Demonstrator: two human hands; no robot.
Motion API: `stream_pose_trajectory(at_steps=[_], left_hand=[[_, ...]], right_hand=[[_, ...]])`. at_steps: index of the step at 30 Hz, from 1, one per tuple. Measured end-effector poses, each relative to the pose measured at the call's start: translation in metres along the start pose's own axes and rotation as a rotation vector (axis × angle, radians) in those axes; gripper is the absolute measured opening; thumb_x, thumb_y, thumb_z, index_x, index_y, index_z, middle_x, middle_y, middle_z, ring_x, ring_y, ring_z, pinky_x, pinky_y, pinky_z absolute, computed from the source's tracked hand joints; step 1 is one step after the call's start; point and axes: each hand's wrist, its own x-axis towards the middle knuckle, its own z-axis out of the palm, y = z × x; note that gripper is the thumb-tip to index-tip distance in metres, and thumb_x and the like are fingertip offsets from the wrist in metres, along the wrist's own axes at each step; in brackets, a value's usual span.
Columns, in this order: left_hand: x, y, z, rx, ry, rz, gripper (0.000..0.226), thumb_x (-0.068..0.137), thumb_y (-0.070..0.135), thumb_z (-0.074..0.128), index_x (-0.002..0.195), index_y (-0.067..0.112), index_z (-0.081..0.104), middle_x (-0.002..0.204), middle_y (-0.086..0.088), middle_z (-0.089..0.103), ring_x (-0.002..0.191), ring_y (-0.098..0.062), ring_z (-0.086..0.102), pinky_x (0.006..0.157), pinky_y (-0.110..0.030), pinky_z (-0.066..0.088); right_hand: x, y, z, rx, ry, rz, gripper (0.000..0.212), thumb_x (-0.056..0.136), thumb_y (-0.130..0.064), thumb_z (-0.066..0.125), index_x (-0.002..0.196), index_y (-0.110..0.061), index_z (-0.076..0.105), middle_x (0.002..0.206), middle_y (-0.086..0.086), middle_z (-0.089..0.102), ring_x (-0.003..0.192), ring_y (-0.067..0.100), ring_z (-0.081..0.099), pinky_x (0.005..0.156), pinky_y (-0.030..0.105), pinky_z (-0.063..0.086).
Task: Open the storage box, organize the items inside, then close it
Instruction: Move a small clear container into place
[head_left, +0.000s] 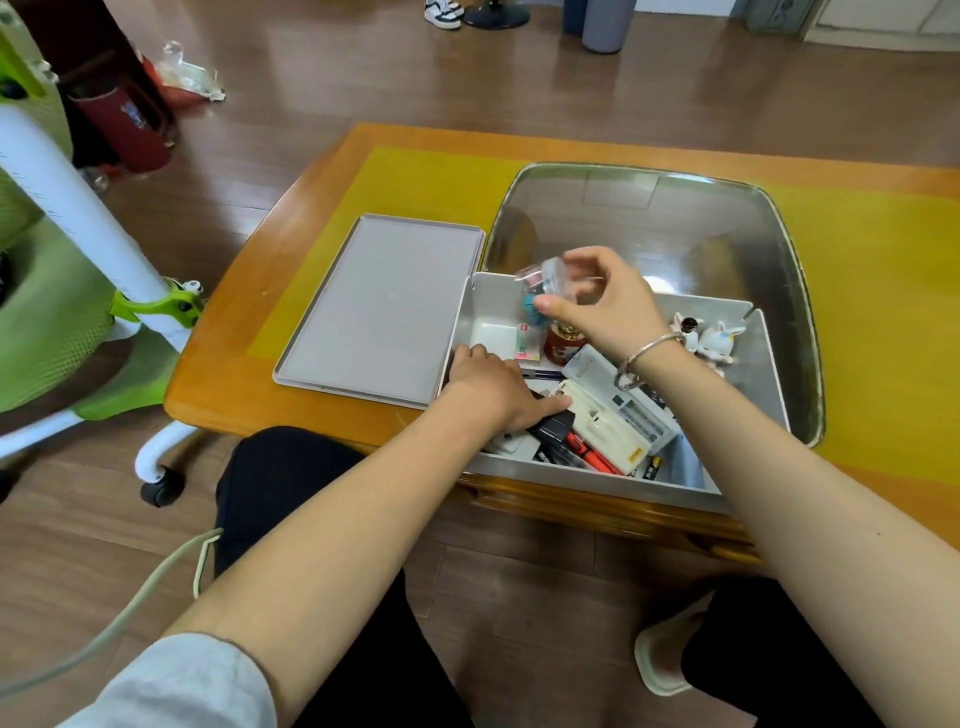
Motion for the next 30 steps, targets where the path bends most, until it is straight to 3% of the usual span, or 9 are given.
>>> stream_pose_trajectory(at_steps=[5,9,14,19,24,28,30], left_hand=[[-0.014,0.0,0.006,-0.015,0.014,0.012,0.103,0.077,0.087,0.012,0.148,0.015,0.029,0.146,-0.016,0.04,0.137,-0.032,0.032,0.109,-0.042,0.02],[-0.017,-0.001,0.007,-0.038,0.026,0.034,0.101,0.078,0.086,0.014,0.15,0.016,0.024,0.151,-0.016,0.033,0.139,-0.032,0.03,0.11,-0.041,0.02],[-0.019,-0.002,0.013,-0.073,0.044,0.05,0.099,0.079,0.085,0.016,0.151,0.017,0.022,0.151,-0.019,0.032,0.138,-0.036,0.028,0.111,-0.043,0.021],[-0.02,-0.002,0.016,-0.08,0.05,0.052,0.096,0.081,0.084,0.015,0.151,0.019,0.02,0.15,-0.018,0.034,0.138,-0.036,0.029,0.11,-0.043,0.021],[-0.021,-0.002,0.016,-0.106,0.052,0.056,0.094,0.081,0.083,0.015,0.152,0.02,0.018,0.15,-0.017,0.034,0.138,-0.035,0.028,0.11,-0.043,0.02],[-0.022,-0.003,0.014,-0.125,0.04,0.066,0.091,0.084,0.081,0.015,0.153,0.021,0.017,0.151,-0.017,0.032,0.139,-0.036,0.026,0.112,-0.044,0.02],[-0.023,-0.004,0.012,-0.159,0.026,0.064,0.088,0.086,0.078,0.016,0.153,0.021,0.015,0.153,-0.018,0.029,0.141,-0.036,0.023,0.113,-0.045,0.019]], right_hand=[[0.012,-0.006,0.031,-0.366,-0.196,-0.186,0.064,0.063,-0.034,0.085,0.116,-0.015,0.055,0.116,0.001,0.061,0.1,0.013,0.055,0.087,0.023,0.042],[0.018,-0.001,0.049,-0.598,-0.334,-0.237,0.054,0.068,-0.033,0.081,0.112,-0.015,0.054,0.117,0.005,0.058,0.109,0.024,0.054,0.091,0.039,0.045],[0.02,0.004,0.062,-0.704,-0.335,-0.297,0.045,0.074,-0.032,0.077,0.109,-0.011,0.057,0.118,0.008,0.053,0.111,0.027,0.05,0.087,0.035,0.042],[0.025,0.006,0.066,-0.905,-0.345,-0.239,0.043,0.078,-0.041,0.07,0.109,-0.013,0.059,0.111,0.01,0.059,0.106,0.032,0.055,0.08,0.038,0.046],[0.035,0.005,0.062,-0.895,-0.395,-0.212,0.024,0.078,-0.022,0.071,0.102,-0.018,0.065,0.11,0.01,0.061,0.102,0.033,0.058,0.08,0.035,0.047],[0.038,0.005,0.056,-0.916,-0.515,-0.283,0.029,0.074,-0.011,0.073,0.102,-0.016,0.066,0.108,0.007,0.062,0.1,0.028,0.058,0.075,0.028,0.041],[0.04,0.003,0.053,-0.924,-0.57,-0.29,0.038,0.073,-0.001,0.07,0.107,-0.016,0.065,0.112,0.007,0.063,0.103,0.027,0.058,0.082,0.028,0.046]])
